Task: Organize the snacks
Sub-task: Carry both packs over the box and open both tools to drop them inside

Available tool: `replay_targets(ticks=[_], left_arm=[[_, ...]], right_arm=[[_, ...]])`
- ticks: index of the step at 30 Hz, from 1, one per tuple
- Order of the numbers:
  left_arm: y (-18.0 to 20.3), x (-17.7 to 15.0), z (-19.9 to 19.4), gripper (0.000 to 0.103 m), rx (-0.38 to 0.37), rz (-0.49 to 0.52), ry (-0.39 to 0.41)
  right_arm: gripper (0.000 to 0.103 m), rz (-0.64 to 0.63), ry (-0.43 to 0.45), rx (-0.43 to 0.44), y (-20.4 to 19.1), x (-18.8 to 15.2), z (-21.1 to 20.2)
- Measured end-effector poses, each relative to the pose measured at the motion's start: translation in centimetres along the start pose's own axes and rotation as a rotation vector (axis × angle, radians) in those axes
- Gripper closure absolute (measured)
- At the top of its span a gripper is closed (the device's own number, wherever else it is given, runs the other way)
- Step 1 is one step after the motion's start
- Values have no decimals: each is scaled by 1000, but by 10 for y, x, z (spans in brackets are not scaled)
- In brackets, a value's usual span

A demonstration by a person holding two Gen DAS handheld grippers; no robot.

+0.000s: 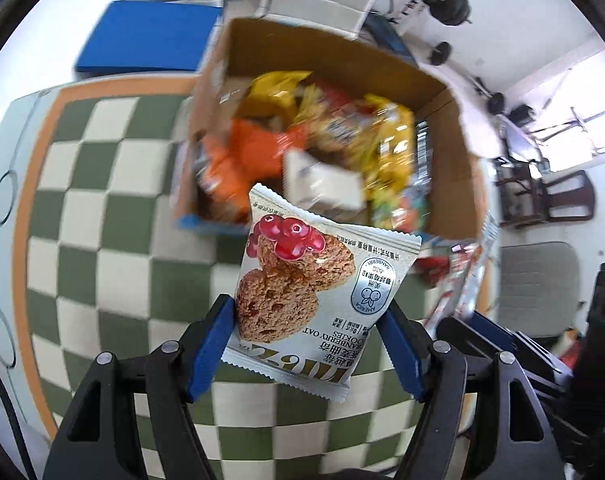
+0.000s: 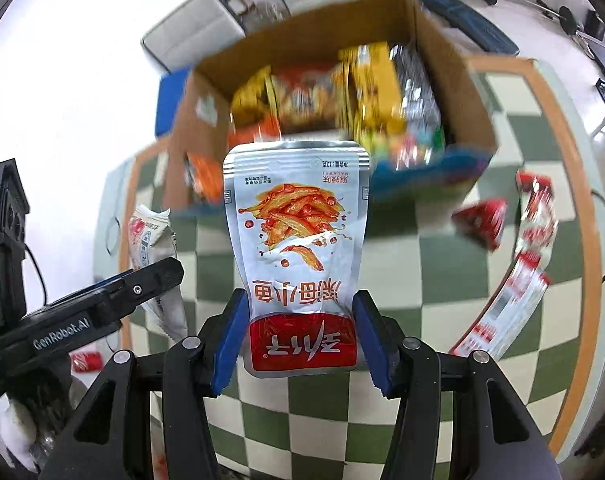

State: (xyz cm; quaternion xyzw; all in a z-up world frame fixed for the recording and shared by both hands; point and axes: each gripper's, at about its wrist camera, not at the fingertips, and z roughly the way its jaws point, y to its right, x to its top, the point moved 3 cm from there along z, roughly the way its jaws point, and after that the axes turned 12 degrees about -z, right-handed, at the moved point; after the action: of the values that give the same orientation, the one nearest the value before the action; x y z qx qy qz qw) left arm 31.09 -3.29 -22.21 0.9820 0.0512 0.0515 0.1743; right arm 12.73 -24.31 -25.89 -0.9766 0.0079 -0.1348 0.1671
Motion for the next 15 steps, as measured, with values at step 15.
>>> replay_targets(ticks=[15], left_arm=[[23,110,73,33,105,-43,-129]], right_arm=[[47,-16,28,-116,36,127,27]])
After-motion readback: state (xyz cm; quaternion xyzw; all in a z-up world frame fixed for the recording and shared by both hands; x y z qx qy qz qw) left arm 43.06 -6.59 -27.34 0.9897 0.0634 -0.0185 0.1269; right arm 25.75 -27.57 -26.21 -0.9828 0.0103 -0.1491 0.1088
